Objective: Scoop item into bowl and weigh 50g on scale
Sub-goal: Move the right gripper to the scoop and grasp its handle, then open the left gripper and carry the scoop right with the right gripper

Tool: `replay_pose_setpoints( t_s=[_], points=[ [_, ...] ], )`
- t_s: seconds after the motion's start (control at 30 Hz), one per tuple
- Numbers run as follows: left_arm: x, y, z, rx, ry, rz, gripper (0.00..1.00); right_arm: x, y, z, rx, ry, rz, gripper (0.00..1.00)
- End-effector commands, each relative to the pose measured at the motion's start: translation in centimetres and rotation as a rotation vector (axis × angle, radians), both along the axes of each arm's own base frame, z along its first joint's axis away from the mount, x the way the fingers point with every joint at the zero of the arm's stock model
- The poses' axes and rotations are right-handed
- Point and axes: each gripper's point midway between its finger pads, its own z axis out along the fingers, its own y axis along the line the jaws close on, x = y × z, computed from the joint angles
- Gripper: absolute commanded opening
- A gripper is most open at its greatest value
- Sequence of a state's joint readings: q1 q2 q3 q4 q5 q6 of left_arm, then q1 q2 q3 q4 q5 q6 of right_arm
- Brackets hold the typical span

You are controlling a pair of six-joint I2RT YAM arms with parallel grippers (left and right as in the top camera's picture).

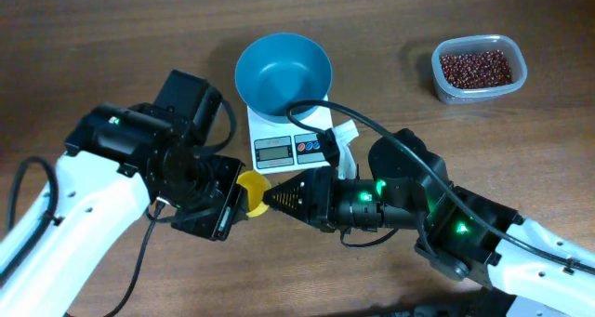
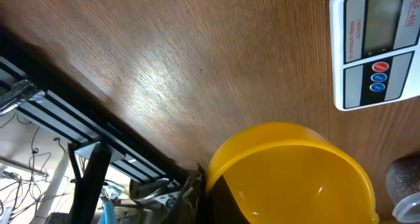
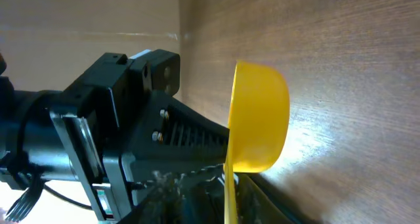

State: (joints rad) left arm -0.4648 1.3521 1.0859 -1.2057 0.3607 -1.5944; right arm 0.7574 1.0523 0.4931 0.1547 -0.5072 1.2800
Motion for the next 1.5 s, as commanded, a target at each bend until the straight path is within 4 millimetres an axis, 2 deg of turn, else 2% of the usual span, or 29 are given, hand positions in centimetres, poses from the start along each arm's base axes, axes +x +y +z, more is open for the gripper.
replay_pose_setpoints(
  t_s=[0.0,0.1,0.3,0.57,0.9,0.93,1.0,1.03,1.07,1.1,1.3,1.4,1.47],
  points=[
    [-0.1,-0.5,0.1,-0.008,0.008,-0.003,0.00,0.4,0.3,0.9,0.009,-0.027,-0.014,0.26],
    [-0.1,-0.5,0.1,-0.008,0.007,-0.003,0.00,0.4,0.3,0.9,0.010,-0.022,-0.015,0.20],
    [-0.1,-0.5,0.1,-0.008,0.008,-0.003,0.00,0.4,0.3,0.9,0.015,-0.005,-0.017,0.18],
    [0.0,-0.2,0.0,0.013,0.001,-0.002,0.00,0.3,0.3,0.9,0.015,-0.005,-0.014,0.05],
    [-1.4,0.6,-0.1,0.045,0.061,-0.002,0.01,0.8,0.1,0.9,0.008,-0.013,-0.043,0.04],
    [-1.4,0.6,-0.1,0.045,0.061,-0.002,0.05,0.8,0.1,0.9,0.008,-0.013,-0.044,0.04],
    [-1.4,0.6,-0.1,0.045,0.061,-0.002,0.41,1.1,0.0,0.8,0.003,-0.019,-0.061,0.04],
    [-1.4,0.6,-0.1,0.045,0.061,-0.002,0.69,1.2,0.0,0.8,-0.002,-0.030,-0.062,0.04],
    [-1.4,0.6,-0.1,0.045,0.061,-0.002,0.82,1.2,0.0,0.8,-0.011,-0.054,-0.055,0.04],
    [-1.4,0.6,-0.1,0.045,0.061,-0.002,0.99,1.2,-0.1,0.7,-0.023,-0.080,-0.045,0.04],
    [-1.4,0.6,-0.1,0.043,0.057,-0.012,0.99,0.9,-0.9,-0.9,-0.164,-0.267,0.042,0.04],
    [-1.4,0.6,-0.1,0.034,0.025,-0.099,0.99,1.1,-3.6,-1.5,-0.267,-0.301,0.009,0.04],
    [-1.4,0.6,-0.1,0.027,0.004,-0.159,0.99,1.3,-6.7,-0.7,-0.355,-0.298,-0.058,0.04]
  ],
)
